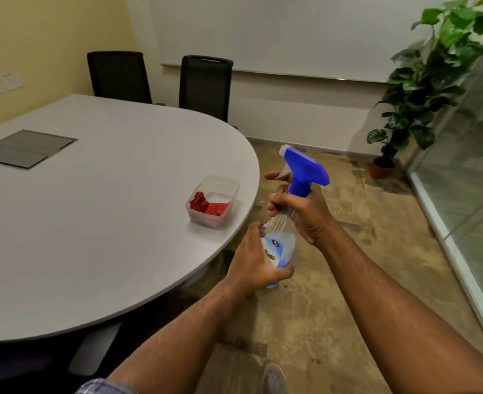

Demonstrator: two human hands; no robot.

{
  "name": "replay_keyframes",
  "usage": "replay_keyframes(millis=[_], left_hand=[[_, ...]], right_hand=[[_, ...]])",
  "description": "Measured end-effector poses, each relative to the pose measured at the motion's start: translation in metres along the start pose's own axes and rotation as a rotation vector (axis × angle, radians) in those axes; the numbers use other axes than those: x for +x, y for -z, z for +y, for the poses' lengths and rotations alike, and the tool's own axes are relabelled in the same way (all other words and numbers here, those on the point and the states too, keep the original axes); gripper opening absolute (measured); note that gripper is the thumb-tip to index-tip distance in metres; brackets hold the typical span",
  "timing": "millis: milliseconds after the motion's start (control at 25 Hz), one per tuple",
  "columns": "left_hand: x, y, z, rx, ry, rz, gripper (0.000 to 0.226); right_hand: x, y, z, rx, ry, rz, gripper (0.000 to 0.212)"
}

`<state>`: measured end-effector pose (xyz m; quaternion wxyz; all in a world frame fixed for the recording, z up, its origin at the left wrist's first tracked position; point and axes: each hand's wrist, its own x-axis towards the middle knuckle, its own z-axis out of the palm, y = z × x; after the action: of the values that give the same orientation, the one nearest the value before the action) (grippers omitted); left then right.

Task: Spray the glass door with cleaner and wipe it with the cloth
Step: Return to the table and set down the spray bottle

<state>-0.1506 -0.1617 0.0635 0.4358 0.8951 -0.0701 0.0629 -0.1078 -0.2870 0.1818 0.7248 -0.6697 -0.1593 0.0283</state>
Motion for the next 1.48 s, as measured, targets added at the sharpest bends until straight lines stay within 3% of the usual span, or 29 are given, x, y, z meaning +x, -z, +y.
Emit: replay_keyframes(millis=[160,320,520,600,760,1080,1480], left_hand=[[0.056,0.014,-0.044,0.085,0.025,0.093,0.13],[0.115,0.032,-0.07,0.19,0.085,0.183,0.135],[0.189,0.04,-0.112,0.22,0.102,0.182,0.13],[0.217,0.039,-0.126,0.247,0.135,0.178,0.128],[0.262,0.04,-0.15,0.455,0.188,0.112,0.128],[0.232,0.043,-0.209,0.595,0.63,-0.051,0.143],[0.221,0.036,-0.222,0.523,0.754,-0.071,0.143]], right_hand=[[0.066,-0.017,0.027,-0.035,0.054,-0.08,0.035],[0.141,-0.027,0.049,-0.081,0.053,-0.137,0.041],[0.232,-0.026,0.073,-0.669,-0.022,-0.215,0.037],[0.264,-0.024,0.077,-0.747,-0.079,-0.258,0.038],[0.324,-0.017,0.074,-0.755,-0.039,-0.27,0.036],[0.417,-0.01,0.112,-0.554,0.049,-0.066,0.04],[0.458,-0.001,0.221,-0.467,-0.186,-0.05,0.047]])
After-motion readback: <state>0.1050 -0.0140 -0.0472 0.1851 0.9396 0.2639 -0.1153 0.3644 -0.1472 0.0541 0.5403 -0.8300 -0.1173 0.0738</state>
